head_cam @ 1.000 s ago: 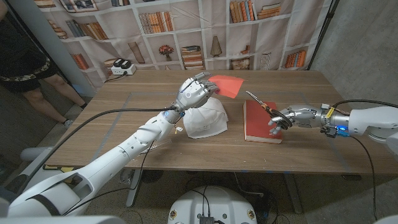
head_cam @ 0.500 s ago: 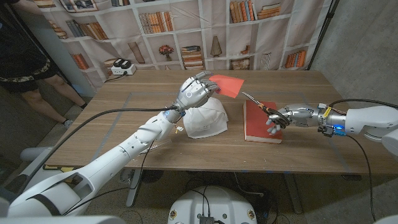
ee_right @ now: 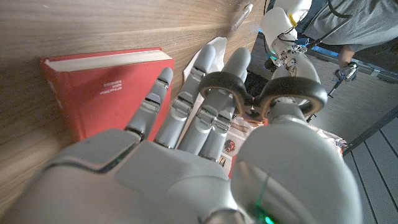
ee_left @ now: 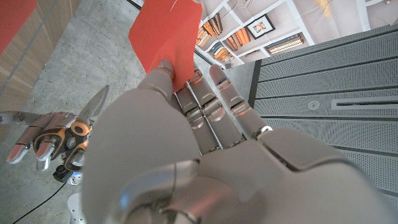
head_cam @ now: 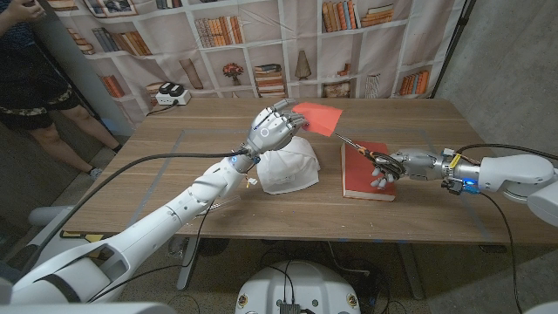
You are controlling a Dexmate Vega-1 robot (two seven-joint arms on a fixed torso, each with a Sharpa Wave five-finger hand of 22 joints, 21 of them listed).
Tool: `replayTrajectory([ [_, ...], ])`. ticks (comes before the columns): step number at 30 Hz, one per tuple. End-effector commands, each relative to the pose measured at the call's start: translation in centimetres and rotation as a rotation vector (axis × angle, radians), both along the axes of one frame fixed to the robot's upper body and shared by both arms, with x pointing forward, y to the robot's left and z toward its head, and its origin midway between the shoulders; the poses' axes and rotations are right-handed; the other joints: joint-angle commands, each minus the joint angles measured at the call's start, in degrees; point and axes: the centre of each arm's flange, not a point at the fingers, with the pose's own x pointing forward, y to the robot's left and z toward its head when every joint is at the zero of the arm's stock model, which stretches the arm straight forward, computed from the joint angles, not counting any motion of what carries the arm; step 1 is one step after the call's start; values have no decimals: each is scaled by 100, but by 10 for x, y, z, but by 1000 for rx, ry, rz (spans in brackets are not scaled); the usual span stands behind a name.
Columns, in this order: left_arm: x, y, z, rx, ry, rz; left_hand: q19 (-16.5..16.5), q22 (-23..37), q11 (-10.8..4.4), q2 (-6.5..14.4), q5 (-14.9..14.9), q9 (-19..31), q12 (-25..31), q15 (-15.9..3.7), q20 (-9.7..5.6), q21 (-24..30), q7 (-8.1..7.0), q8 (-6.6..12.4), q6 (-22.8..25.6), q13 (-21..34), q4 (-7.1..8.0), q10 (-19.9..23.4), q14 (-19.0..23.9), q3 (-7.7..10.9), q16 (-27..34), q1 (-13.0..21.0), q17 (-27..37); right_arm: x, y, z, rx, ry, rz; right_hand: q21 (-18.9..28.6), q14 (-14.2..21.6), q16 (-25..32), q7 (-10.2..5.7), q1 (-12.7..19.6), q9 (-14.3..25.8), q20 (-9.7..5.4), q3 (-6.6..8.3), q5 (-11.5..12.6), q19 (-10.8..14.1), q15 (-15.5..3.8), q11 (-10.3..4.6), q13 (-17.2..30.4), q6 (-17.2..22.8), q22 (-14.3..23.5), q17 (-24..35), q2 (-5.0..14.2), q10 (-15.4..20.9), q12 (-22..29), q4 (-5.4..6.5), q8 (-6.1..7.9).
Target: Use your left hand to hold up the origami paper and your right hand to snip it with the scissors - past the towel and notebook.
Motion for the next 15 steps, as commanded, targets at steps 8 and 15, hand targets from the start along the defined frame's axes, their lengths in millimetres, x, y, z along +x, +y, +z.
replayTrajectory([
  [8,-7,0,2,-14,-21,7,-25,10,-32,-12,28,6,19,-30,-698,32,11,42,2,17,2,18,-36,59,38,-17,29,7,-3,-15,58,3,89,-6,-95,-84,0,-216,9,97,-178,110,-10,-32,4,89,-26,6,-30,-248,-64,4,70,-48],
  [15,-7,10,8,-67,-34,28,-25,9,-31,-17,26,6,16,-22,-698,39,10,44,4,13,8,16,-40,66,36,-30,28,9,-8,-18,96,14,98,-23,-71,-99,20,-531,32,130,-358,162,-13,-32,1,100,-14,4,-46,-369,-36,-12,206,-42],
])
